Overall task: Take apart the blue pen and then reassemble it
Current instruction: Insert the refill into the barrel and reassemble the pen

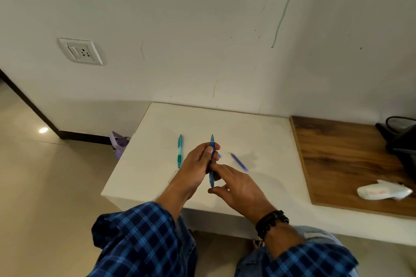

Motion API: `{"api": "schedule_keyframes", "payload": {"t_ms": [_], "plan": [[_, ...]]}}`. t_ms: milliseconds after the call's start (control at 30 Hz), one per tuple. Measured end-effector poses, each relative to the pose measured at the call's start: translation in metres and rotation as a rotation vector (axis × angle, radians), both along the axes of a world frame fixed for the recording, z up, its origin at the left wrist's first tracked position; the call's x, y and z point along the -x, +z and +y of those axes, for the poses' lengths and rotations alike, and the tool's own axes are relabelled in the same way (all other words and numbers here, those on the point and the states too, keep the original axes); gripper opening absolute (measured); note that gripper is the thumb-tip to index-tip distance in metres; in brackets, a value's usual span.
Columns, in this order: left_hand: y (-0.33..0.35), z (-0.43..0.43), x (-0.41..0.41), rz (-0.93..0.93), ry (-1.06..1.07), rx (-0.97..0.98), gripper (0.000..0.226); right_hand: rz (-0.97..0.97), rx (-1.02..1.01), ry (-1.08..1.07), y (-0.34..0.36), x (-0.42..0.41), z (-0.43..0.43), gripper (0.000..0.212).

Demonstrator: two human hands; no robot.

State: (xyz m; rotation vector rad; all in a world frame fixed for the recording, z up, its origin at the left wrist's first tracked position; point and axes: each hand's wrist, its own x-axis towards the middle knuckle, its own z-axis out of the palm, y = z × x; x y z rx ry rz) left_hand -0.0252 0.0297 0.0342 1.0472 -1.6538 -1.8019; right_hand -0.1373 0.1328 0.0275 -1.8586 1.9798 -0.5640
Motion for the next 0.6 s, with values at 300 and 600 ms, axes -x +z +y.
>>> {"api": "schedule_keyframes", "payload": {"t_ms": [300,600], "plan": [[0.0013,0.0018,-0.0046,0.037,-0.005,0.007,0.030,-0.008,-0.019,0.012,0.0022,0.0007,0.0016,0.064],[0.0029,-0.0002,-0.0063,0.063,-0.012,0.049,0.030,0.077,0.005,0.019,0.0035,0.0006,-0.0005,0.057]]}}
